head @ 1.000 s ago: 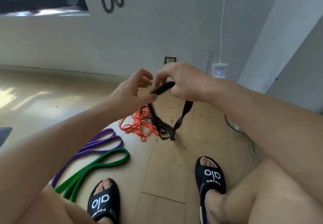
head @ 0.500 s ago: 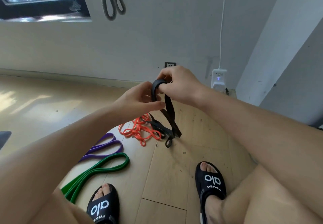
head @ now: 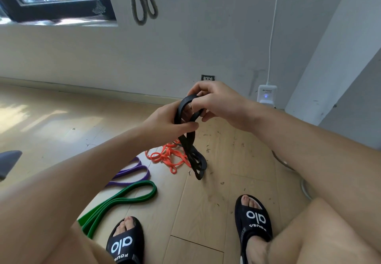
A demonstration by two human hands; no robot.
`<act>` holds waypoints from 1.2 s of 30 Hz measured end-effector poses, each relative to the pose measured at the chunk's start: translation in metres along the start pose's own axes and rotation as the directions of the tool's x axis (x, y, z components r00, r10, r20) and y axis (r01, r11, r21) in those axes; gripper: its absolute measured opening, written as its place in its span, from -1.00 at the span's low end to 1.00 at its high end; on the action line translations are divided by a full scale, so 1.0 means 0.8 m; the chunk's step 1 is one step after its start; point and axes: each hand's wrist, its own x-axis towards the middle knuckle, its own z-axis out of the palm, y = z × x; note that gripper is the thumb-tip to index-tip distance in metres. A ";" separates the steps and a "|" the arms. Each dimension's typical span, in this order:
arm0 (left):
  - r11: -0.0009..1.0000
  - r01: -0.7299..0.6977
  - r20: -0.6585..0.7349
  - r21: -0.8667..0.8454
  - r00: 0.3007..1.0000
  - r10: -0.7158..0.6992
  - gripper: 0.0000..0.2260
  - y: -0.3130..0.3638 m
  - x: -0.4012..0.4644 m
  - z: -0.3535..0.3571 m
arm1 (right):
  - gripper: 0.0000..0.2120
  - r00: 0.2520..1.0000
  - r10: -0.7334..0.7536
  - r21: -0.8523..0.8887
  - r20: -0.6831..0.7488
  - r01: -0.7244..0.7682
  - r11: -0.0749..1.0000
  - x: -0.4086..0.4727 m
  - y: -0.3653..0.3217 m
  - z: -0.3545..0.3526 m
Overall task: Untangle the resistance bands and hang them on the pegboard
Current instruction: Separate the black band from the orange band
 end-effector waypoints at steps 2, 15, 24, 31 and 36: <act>1.000 0.001 0.008 -0.004 1.000 -0.001 -0.82 -0.002 0.000 -0.003 | -0.93 1.000 0.012 0.066 0.008 -0.012 0.998 0.000 -0.001 0.000; 0.998 0.007 0.023 0.070 1.000 -0.008 -0.90 0.002 0.004 -0.004 | -0.79 0.976 0.052 0.318 -0.212 0.019 0.948 0.008 -0.008 0.010; 0.990 -0.026 -0.018 0.139 0.999 0.029 -0.81 0.001 0.003 -0.011 | -0.81 0.936 0.136 0.444 -0.325 0.024 0.896 0.016 -0.003 -0.010; 0.944 -0.072 -0.068 0.321 0.993 0.099 -0.88 0.020 0.010 -0.025 | -0.83 0.916 0.215 0.468 -0.339 -0.034 0.883 0.023 0.015 -0.026; 0.952 -0.079 0.008 0.296 0.997 0.081 -0.91 0.018 0.009 -0.015 | -0.74 0.914 -0.053 -0.221 -0.403 -0.041 0.974 0.016 0.016 -0.012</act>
